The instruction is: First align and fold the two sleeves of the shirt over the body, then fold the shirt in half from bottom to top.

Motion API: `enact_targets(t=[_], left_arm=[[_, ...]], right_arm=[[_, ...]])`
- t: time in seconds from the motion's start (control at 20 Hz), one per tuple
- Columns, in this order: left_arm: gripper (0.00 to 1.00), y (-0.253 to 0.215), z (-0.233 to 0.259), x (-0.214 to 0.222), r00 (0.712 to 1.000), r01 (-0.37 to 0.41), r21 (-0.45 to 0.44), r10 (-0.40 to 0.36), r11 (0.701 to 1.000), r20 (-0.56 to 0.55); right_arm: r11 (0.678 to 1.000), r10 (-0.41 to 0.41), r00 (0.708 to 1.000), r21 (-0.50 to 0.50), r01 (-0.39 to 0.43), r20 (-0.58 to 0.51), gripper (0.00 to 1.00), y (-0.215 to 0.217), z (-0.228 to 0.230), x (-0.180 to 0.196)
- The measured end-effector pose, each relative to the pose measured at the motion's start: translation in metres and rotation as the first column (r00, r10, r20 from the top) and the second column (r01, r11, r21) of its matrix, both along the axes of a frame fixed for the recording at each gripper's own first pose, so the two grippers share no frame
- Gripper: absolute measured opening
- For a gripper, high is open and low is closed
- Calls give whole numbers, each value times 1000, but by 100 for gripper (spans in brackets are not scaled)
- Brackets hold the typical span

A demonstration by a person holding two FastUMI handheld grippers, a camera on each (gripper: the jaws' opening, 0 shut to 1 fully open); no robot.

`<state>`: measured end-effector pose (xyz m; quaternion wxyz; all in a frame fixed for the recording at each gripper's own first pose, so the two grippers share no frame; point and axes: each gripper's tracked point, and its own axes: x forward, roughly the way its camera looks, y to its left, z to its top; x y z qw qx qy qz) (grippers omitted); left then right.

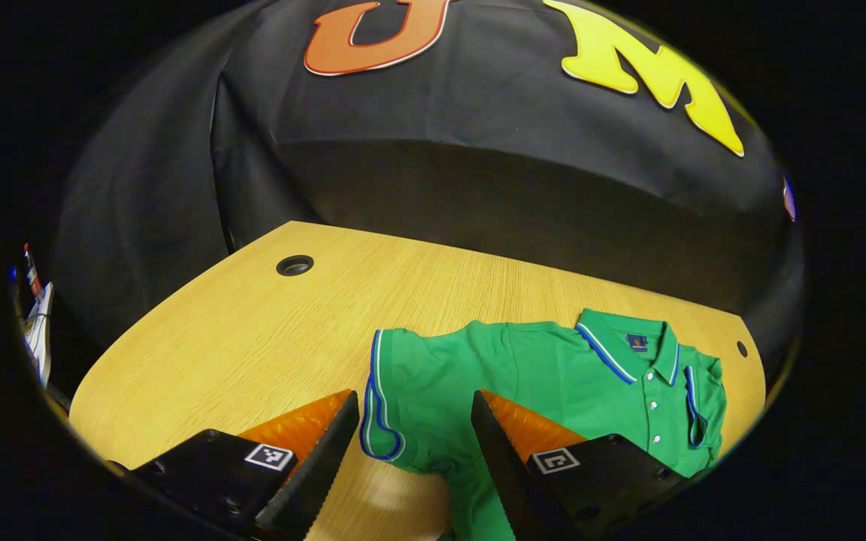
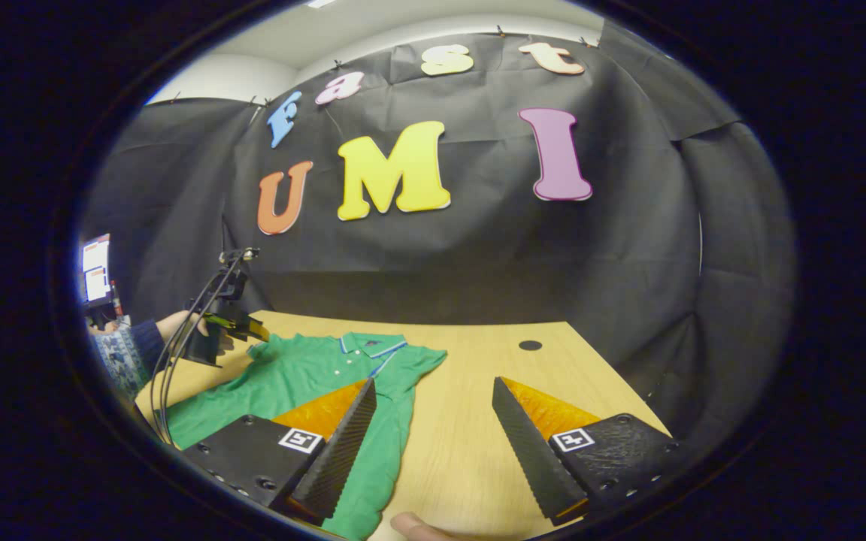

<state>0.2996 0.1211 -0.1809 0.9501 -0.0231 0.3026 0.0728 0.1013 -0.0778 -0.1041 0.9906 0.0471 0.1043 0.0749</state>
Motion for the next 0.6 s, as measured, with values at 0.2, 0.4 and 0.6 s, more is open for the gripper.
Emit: enact_targets(t=[0.2,0.4,0.6], left_arm=[[87,2,-28,-3,996,-43,-111,33,993,-87],[66,8,-35,-1,994,-72,-103,63,992,-89],[23,13,-31,1,992,-73,-29,70,997,-106]], right_arm=[[999,16,1000,-45,-15,22,92,10,-2,-1],[997,35,998,-73,-31,57,97,19,1,-6],[999,28,998,-44,-25,50,95,20,2,-6]])
